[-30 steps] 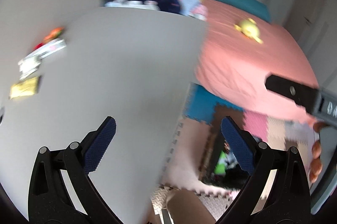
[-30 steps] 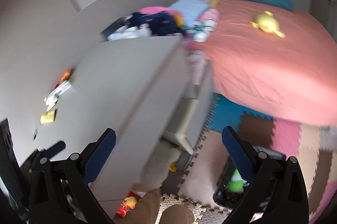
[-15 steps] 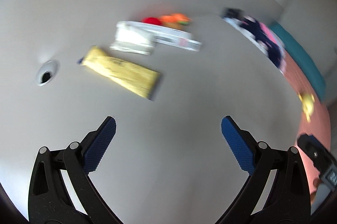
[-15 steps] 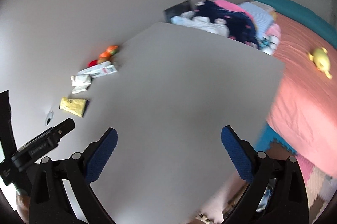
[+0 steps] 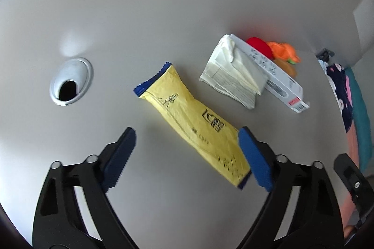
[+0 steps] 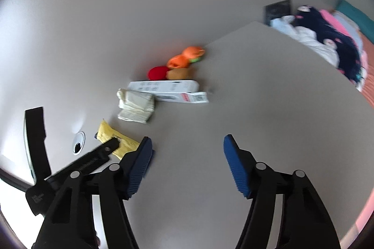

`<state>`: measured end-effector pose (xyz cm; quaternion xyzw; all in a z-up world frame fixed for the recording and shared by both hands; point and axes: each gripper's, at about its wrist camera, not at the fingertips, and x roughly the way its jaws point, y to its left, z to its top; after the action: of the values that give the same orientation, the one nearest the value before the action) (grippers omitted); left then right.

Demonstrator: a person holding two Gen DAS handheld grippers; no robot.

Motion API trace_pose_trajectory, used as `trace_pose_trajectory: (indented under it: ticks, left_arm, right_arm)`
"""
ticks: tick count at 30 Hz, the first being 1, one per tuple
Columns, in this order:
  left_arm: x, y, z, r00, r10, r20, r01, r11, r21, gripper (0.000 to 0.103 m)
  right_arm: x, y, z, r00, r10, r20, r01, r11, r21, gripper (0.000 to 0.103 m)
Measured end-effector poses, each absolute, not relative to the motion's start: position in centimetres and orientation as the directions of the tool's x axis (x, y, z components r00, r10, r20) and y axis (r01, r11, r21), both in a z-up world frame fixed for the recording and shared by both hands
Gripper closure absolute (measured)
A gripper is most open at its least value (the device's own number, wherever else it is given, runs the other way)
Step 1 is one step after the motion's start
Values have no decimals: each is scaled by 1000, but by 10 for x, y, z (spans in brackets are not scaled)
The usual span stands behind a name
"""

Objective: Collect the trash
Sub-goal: 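Grasp the yellow snack wrapper with the left tool while the right tool grasps the tissue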

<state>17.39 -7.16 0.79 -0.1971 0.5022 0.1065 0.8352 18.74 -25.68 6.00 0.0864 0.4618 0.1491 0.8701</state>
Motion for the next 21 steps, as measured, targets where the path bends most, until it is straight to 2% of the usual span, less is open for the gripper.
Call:
trace_pose_trajectory:
  ticks: [4,5,7,8,11,15,21]
  left_arm:
    - [183,-71,5,479,-10,-878,-370,904,-213,25]
    - [185,-71,6,484,-9,-875,-366,906,-211,29]
    - [186,-70,7,502,1,-865,-344,918,-199,45]
    - [187,-69,8,515,-8,-857,-318,927,-200,57]
    - [184,-57,9,533,-49,-845,-251,944,-213,77]
    - [177,-37,12,544,-81,-835,-206,952,-227,82]
    - [165,-20,12,552,-103,-827,-182,953,-241,82]
  right_arm:
    - [208,-237,55,505,370,-780,-226,929,294,39]
    - [214,-230,54,498,377,-781,-239,926,294,39]
    - [221,-221,53,483,390,-784,-262,919,295,39]
    - [226,-215,51,471,398,-787,-273,914,299,39]
    - [240,-199,42,423,425,-800,-295,899,322,39]
    - [258,-188,24,370,468,-803,-268,881,390,39]
    - [273,-179,8,371,492,-788,-240,870,431,39]
